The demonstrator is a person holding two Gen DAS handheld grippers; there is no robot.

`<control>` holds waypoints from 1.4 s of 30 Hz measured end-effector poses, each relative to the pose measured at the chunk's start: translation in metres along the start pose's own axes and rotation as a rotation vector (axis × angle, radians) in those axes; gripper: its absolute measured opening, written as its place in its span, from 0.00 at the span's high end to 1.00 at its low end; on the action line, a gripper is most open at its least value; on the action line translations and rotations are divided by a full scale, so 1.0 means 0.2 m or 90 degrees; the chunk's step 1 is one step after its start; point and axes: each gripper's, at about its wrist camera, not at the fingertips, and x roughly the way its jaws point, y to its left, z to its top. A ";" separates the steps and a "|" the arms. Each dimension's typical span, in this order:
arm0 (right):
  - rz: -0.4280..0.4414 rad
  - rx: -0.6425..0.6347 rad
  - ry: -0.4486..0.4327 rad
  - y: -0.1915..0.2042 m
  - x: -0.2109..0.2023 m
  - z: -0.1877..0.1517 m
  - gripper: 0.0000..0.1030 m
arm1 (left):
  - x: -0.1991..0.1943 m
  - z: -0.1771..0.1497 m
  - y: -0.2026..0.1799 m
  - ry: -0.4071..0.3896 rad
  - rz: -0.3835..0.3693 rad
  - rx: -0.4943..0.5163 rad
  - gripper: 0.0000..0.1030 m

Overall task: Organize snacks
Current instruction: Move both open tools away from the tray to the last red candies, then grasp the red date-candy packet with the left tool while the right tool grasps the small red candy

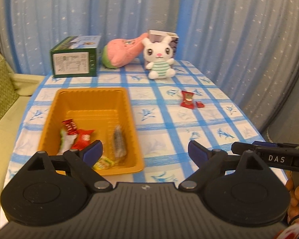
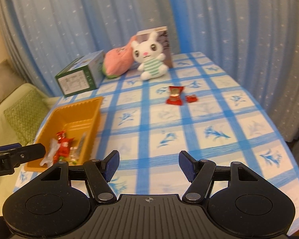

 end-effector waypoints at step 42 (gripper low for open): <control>0.007 -0.026 -0.033 -0.63 1.00 0.48 0.53 | 1.30 0.46 -0.36 0.034 -0.025 0.083 0.12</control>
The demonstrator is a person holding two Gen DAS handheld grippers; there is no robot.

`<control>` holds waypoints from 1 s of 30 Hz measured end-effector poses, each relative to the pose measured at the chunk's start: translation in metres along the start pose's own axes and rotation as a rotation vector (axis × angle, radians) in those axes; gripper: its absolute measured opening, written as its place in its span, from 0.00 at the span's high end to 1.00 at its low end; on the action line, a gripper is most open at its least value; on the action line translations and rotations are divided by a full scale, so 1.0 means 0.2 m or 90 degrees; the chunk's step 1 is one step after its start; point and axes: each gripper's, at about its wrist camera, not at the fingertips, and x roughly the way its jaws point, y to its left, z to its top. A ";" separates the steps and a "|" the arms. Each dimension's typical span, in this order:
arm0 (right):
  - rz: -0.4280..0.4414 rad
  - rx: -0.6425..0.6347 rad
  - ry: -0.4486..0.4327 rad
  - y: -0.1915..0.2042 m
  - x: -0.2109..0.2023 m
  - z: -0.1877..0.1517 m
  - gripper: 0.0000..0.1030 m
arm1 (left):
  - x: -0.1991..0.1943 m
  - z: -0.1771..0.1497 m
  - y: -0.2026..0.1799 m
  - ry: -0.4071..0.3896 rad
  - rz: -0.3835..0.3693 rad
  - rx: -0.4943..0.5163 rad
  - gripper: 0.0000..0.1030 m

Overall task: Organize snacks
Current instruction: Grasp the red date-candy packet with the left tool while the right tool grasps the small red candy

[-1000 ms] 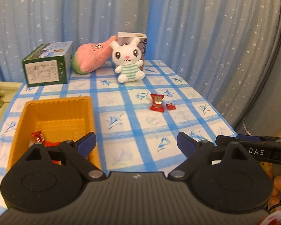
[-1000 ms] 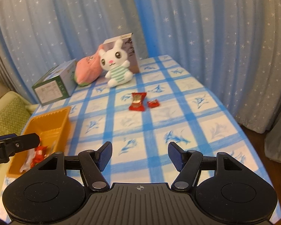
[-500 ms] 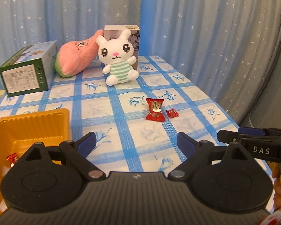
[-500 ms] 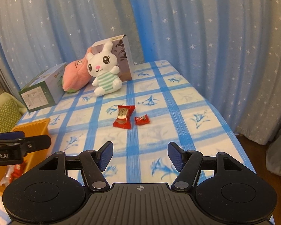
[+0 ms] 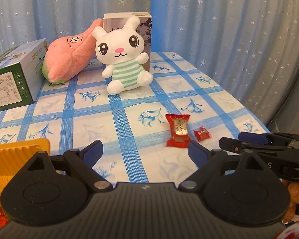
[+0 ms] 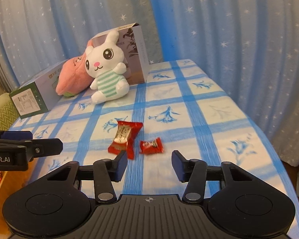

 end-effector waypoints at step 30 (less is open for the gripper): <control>-0.042 -0.015 -0.019 -0.10 0.22 0.08 0.77 | 0.32 0.05 -0.09 0.023 -0.048 -0.003 0.20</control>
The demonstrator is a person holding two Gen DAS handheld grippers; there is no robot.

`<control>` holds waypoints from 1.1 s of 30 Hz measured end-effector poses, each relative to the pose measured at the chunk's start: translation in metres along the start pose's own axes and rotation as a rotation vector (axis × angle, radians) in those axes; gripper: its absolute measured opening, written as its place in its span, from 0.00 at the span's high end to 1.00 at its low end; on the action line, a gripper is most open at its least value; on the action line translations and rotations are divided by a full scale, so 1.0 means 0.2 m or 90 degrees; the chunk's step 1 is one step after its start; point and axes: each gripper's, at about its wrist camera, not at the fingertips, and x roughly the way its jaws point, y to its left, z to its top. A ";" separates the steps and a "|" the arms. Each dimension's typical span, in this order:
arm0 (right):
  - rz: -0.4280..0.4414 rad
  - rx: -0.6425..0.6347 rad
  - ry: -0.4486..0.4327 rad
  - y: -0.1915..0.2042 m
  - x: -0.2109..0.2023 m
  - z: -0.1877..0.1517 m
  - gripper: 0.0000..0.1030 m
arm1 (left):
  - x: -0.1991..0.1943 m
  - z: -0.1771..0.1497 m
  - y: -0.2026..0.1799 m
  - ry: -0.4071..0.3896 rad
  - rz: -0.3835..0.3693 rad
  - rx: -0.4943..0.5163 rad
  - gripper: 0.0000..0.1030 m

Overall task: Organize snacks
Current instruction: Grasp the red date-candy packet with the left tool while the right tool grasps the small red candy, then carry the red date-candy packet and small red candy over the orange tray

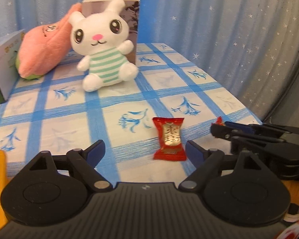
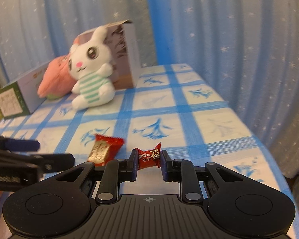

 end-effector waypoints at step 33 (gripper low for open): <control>-0.005 0.007 -0.005 0.05 -0.35 -0.06 0.77 | -0.31 -0.20 -0.13 -0.006 0.009 -0.030 0.79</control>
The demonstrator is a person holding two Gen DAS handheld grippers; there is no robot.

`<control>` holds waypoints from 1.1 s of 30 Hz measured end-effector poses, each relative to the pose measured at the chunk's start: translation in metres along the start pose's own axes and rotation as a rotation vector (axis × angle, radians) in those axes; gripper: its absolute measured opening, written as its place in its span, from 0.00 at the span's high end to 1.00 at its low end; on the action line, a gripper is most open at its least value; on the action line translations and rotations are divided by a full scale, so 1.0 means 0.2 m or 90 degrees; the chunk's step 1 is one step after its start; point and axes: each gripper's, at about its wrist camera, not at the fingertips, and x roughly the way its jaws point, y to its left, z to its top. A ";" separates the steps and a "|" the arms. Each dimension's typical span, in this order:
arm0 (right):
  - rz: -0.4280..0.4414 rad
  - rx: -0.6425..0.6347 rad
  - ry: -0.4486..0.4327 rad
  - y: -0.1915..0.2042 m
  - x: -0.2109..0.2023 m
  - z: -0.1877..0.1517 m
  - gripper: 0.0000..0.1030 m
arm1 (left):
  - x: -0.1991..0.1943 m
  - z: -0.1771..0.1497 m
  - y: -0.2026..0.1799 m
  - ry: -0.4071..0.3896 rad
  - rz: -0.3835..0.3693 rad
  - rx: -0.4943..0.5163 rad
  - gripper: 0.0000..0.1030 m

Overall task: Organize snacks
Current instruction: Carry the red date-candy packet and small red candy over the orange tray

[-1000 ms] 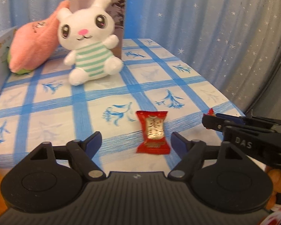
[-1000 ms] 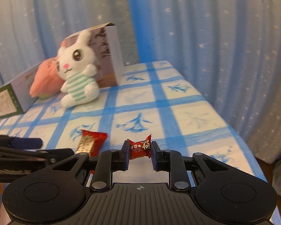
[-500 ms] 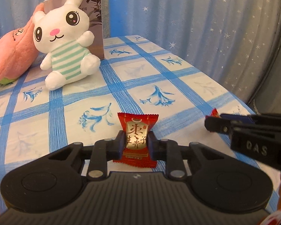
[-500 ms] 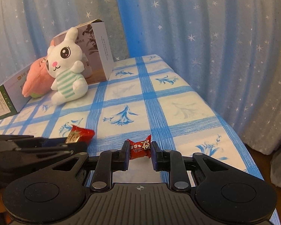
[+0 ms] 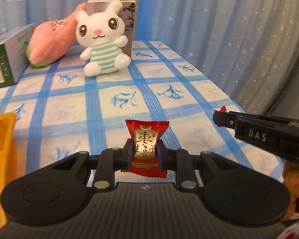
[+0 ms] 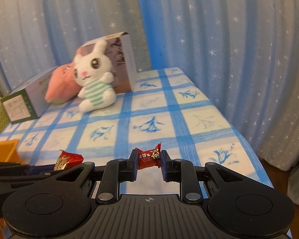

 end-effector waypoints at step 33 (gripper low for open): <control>0.088 -0.092 0.016 0.84 -1.09 -0.56 0.77 | -1.30 -0.60 0.22 -0.033 0.046 -0.059 0.79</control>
